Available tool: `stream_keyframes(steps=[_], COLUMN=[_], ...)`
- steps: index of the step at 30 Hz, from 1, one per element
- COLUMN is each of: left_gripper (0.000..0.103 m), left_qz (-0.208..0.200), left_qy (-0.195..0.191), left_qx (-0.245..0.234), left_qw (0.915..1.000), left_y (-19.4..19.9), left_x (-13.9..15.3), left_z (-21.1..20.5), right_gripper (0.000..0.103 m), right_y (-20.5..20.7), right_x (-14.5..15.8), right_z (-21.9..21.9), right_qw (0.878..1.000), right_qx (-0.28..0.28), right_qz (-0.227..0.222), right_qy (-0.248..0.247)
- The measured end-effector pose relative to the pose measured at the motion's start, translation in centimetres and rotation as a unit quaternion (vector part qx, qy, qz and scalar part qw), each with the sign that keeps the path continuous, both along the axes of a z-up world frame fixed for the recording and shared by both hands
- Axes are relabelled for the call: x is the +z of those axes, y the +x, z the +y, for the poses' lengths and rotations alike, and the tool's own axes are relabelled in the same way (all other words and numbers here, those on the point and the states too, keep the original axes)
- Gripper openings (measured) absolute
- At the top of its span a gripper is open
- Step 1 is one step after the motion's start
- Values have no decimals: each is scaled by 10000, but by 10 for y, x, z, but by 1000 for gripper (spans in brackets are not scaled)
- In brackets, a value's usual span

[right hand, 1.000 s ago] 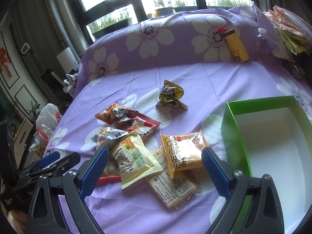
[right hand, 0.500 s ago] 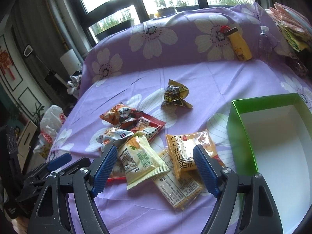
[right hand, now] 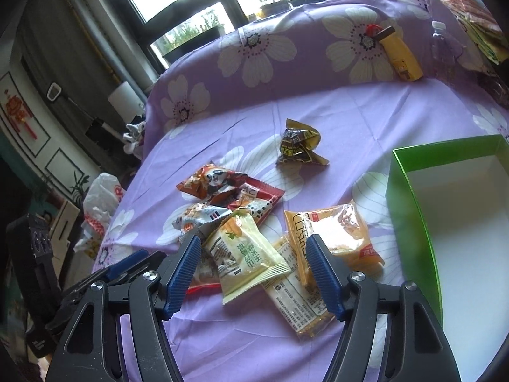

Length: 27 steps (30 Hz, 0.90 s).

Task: Organize snacks
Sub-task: 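Close the right gripper on the pale yellow bag with green text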

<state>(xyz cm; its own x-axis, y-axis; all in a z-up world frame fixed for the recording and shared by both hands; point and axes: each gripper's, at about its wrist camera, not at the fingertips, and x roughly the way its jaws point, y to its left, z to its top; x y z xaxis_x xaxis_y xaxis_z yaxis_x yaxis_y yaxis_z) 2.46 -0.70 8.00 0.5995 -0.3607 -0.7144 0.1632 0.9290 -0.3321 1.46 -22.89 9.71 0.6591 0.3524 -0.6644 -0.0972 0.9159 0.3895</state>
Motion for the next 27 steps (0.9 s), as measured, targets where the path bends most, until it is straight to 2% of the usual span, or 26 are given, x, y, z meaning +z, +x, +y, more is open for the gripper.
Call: stream_keyframes(steps=[5, 7, 9, 12, 14, 18, 22, 27], left_gripper=[50, 50, 49, 47, 47, 45, 45, 45], left_qz=[171, 200, 233, 361, 524, 731, 758, 656], left_qy=[-228, -332, -490, -720, -762, -612, -755, -669], left_qx=[-106, -138, -193, -286, -343, -432, -484, -646], left_qw=[9995, 9992, 9983, 9963, 9951, 9945, 9931, 9935], left_y=[3, 4, 6, 12, 17, 21, 26, 26], left_x=[-6, -8, -11, -18, -25, -39, -43, -47], left_z=[-1, -1, -3, -9, -13, -21, -21, -31], right_gripper=[71, 67, 59, 59, 59, 59, 59, 59], right_y=[3, 5, 11, 29, 41, 60, 70, 74], right_x=[-5, -5, -4, -7, -14, -28, -43, -55], right_z=[-1, 2, 6, 17, 27, 40, 50, 53], right_qw=[9996, 9994, 9986, 9958, 9946, 9938, 9916, 9902], right_qx=[37, 152, 311, 652, 780, 801, 892, 907], right_qz=[178, 182, 249, 444, 604, 764, 918, 1001], right_qy=[199, 245, 336, 458, 328, 83, -168, -362])
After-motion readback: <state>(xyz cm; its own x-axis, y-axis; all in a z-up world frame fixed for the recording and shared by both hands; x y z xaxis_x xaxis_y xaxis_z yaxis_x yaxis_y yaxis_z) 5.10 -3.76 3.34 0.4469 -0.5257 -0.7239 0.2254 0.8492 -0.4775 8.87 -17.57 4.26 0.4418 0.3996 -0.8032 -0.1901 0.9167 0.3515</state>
